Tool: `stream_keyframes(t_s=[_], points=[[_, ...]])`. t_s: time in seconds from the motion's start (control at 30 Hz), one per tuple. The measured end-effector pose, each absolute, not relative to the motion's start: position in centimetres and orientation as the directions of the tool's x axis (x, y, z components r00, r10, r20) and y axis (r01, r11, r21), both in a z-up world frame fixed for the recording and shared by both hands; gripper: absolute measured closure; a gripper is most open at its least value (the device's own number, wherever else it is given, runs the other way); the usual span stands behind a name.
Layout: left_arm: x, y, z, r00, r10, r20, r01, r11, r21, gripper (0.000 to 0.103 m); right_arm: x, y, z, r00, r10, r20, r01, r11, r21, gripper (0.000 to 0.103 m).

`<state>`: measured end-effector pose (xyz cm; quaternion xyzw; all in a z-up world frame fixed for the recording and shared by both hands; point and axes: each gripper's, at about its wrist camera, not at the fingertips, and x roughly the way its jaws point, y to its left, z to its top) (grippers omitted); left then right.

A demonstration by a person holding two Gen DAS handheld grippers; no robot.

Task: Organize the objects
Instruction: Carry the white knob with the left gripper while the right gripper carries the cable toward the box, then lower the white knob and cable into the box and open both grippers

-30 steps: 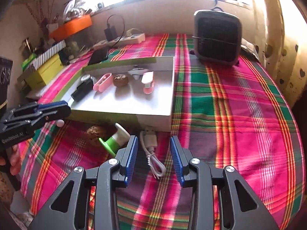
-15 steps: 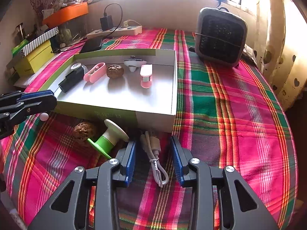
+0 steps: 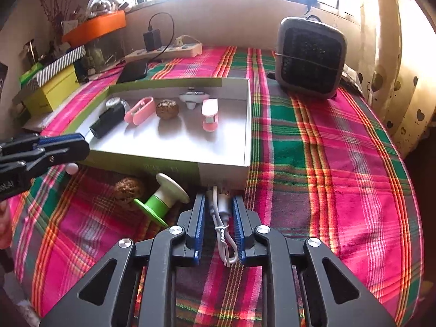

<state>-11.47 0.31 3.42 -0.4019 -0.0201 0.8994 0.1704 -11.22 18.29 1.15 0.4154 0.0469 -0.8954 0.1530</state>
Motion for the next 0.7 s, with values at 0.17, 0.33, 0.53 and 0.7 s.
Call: stream_keyframes(t_s=[0.17,0.33,0.53,0.7], points=[[-11.6,0.1,3.8,-0.621,0.326,-0.712,-0.289,-0.94,-0.179,0.084,-10.8,18.5,2.5,-0.623,-0.252,-0.74,0.306,-0.95,0.065,0.083],[-11.9,0.0,4.3,-0.623,0.332,-0.708,-0.29,-0.939,-0.185,0.084,-10.8,18.1,4.2,-0.64,-0.276,-0.717,0.323,-0.943,0.075,0.083],[-12.9,0.0,4.7,-0.621,0.335,-0.709,-0.288,-0.938,-0.191,0.084,-12.1,17.7,5.0,-0.638,-0.288,-0.714,0.325,-0.942,0.089,0.083],[-14.1,0.0,4.4,-0.612,0.337,-0.716,-0.286,-0.938,-0.197,0.084,-13.7,17.2,5.2,-0.632,-0.286,-0.72,0.323,-0.942,0.089,0.083]])
